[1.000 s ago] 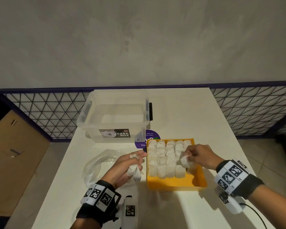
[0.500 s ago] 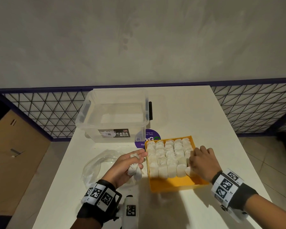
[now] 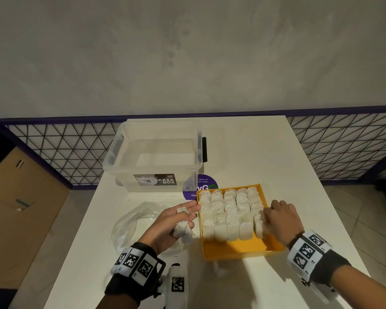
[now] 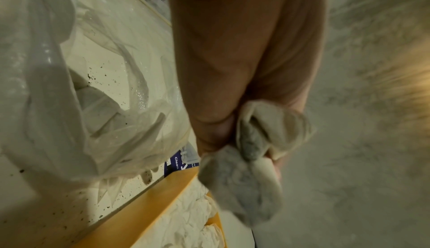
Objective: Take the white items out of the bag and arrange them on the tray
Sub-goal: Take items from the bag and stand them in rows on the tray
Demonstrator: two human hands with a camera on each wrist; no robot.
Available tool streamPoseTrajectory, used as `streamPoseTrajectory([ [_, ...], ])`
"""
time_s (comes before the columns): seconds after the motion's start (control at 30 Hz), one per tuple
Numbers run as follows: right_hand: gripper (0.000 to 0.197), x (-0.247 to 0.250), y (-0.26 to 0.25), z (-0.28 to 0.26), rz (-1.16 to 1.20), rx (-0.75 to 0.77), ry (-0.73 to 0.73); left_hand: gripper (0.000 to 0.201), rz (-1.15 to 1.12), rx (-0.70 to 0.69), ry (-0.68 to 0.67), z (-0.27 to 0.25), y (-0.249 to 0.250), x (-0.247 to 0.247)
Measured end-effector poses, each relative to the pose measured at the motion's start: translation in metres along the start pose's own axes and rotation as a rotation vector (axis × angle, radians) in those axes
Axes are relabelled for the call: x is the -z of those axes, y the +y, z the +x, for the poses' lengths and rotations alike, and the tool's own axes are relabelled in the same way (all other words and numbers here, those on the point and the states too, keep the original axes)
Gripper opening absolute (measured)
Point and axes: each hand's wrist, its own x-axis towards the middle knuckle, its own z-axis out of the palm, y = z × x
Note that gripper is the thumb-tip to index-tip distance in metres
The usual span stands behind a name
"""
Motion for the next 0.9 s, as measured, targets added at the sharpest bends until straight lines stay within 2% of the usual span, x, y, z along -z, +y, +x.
streamPoseTrajectory([
  [0.13,0.010,0.004,-0.004,-0.009,0.038,-0.021,0.000,0.053,-0.028,0.001,0.000,-0.002,0.000,0.000],
  [0.17,0.010,0.004,-0.004,-0.010,0.051,-0.028,0.021,0.054,-0.021,0.000,0.001,-0.002,0.000,0.000],
  [0.2,0.012,0.002,-0.004,-0.010,0.068,-0.034,0.015,0.053,-0.018,0.000,0.002,-0.003,0.000,0.000],
  [0.3,0.033,-0.004,-0.002,-0.010,0.084,-0.039,-0.013,0.045,-0.023,-0.006,0.003,-0.002,-0.001,-0.003],
  [0.5,0.047,0.001,-0.002,-0.013,0.027,0.020,-0.023,0.038,-0.055,0.030,0.019,-0.004,0.000,-0.008],
  [0.63,0.056,0.010,-0.007,-0.014,0.046,0.001,-0.001,0.047,-0.053,0.029,0.054,-0.005,0.000,-0.013],
  [0.8,0.042,0.040,-0.026,-0.022,0.176,0.040,0.154,0.035,-0.078,0.029,0.088,-0.004,0.000,-0.014],
  [0.9,0.026,0.067,-0.050,-0.027,0.382,0.246,0.203,0.033,-0.084,0.033,0.105,-0.005,-0.001,-0.015],
])
